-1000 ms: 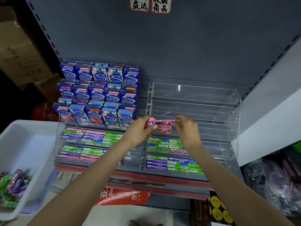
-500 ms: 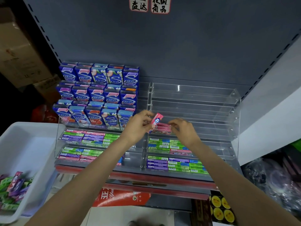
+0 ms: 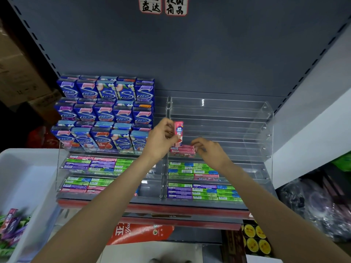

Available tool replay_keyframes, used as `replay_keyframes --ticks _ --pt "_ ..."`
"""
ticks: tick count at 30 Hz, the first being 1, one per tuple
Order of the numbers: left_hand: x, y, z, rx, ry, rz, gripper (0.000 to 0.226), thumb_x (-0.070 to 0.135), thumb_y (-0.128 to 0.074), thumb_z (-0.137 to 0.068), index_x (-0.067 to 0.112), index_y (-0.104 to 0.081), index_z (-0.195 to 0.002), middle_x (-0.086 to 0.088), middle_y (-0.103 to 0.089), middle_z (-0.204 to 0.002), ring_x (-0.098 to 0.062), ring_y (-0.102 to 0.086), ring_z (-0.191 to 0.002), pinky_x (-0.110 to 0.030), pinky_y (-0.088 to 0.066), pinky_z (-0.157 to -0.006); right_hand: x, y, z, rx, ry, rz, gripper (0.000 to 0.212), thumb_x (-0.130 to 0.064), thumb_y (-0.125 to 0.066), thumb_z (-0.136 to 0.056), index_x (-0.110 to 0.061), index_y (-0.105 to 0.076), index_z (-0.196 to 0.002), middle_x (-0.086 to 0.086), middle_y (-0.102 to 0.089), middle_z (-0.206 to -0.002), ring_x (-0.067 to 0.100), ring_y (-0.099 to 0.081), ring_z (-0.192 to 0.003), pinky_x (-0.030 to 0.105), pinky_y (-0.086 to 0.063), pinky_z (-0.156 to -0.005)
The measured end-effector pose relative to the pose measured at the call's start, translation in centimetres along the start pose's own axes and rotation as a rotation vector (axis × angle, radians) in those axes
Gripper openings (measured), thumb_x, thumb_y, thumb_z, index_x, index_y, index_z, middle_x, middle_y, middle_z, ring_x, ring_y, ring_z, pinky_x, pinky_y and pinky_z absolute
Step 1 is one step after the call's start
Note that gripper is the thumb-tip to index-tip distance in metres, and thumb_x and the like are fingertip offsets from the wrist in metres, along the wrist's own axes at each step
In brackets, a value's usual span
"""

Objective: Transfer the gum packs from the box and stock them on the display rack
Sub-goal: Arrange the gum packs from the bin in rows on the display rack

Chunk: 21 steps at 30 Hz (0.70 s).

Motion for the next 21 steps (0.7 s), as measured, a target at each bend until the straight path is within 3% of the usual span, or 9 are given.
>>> replay_keyframes --ticks 3,5,8,10,12,15,18,21 --pt "0.2 -0.6 -0.1 -0.036 -0.019 0.008 0.052 0.003 -0.069 -0.082 0.025 -0.045 -0.123 0.001 -0.060 -0.091 -0.010 -0.064 -0.077 -0.018 -0.054 -0.067 0.4 0.1 0.1 -0.010 -0.036 -0.044 0.029 -0.008 -0.044 -0.098 -0.009 -0.055 -0.125 0.007 -0.064 -0.120 0.019 -0.061 -0.108 0.025 -0.047 -0.091" --pt "0.5 -0.8 -0.2 -0.033 -0.058 -0.042 0.038 0.003 -0.068 -0.082 0.022 -0.054 -0.112 0.000 -0.060 -0.093 -0.012 -0.065 -0.078 -0.017 -0.053 -0.067 0.3 0.2 0.0 -0.016 -0.038 -0.048 0.029 -0.008 -0.043 -0.098 -0.009 -0.058 -0.122 0.007 -0.065 -0.118 0.020 -0.061 -0.105 0.025 -0.048 -0.089" --pt "0.9 -0.6 -0.5 0.011 -0.110 -0.158 0.020 0.007 -0.068 -0.083 0.020 -0.055 -0.091 0.007 -0.060 -0.085 -0.002 -0.059 -0.074 -0.005 -0.044 -0.065 0.1 0.3 0.0 -0.016 -0.041 -0.044 0.029 -0.008 -0.041 -0.098 -0.010 -0.061 -0.119 0.008 -0.065 -0.114 0.019 -0.061 -0.093 0.021 -0.047 -0.073" --pt "1.0 -0.8 -0.5 0.006 -0.131 -0.211 0.017 0.009 -0.069 -0.084 0.019 -0.056 -0.088 0.008 -0.061 -0.083 -0.001 -0.057 -0.073 -0.003 -0.042 -0.064 0.2 0.2 0.0 -0.011 -0.053 -0.067 0.029 -0.007 -0.043 -0.098 -0.009 -0.061 -0.120 0.008 -0.065 -0.115 0.019 -0.061 -0.097 0.021 -0.046 -0.078" --pt "0.7 -1.3 -0.3 -0.014 -0.135 -0.287 0.013 0.012 -0.069 -0.084 0.017 -0.059 -0.091 0.006 -0.063 -0.087 -0.007 -0.060 -0.079 -0.010 -0.046 -0.069 0.3 0.2 0.1 -0.010 -0.069 -0.090 0.028 -0.008 -0.044 -0.097 -0.009 -0.061 -0.119 0.009 -0.065 -0.116 0.022 -0.062 -0.101 0.026 -0.048 -0.084" --pt "0.6 -1.8 -0.2 -0.009 -0.187 -0.489 0.016 0.015 -0.068 -0.085 0.018 -0.061 -0.100 0.000 -0.066 -0.098 -0.015 -0.062 -0.091 -0.031 -0.048 -0.088 0.5 0.2 0.1 0.005 -0.101 -0.114 0.027 -0.007 -0.045 -0.097 -0.006 -0.055 -0.122 0.009 -0.065 -0.116 0.022 -0.061 -0.104 0.028 -0.048 -0.087" --pt "0.8 -2.5 -0.1 -0.015 -0.283 -0.705 0.020 0.019 -0.061 -0.089 0.020 -0.062 -0.109 0.001 -0.065 -0.109 -0.015 -0.052 -0.108 -0.031 -0.033 -0.094 0.5 0.4 0.1 0.024 -0.118 -0.147 0.029 -0.007 -0.046 -0.096 -0.006 -0.050 -0.125 0.009 -0.065 -0.115 0.022 -0.061 -0.105 0.030 -0.048 -0.088" --pt "0.7 -3.1 0.2 -0.058 -0.349 -0.879 0.026 0.017 -0.060 -0.090 0.019 -0.065 -0.115 0.002 -0.059 -0.118 -0.018 -0.045 -0.115 -0.032 -0.030 -0.092 0.6 0.4 0.3 0.027 -0.116 -0.159 0.028 -0.007 -0.046 -0.096 -0.006 -0.053 -0.123 0.008 -0.065 -0.116 0.020 -0.060 -0.106 0.027 -0.047 -0.089"
Point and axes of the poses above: each hand's wrist, its own z-axis away from the middle knuckle, its own y-axis out of the back of the hand, x = y × z, the point moved 8 cm from there along -z, towards the middle knuckle
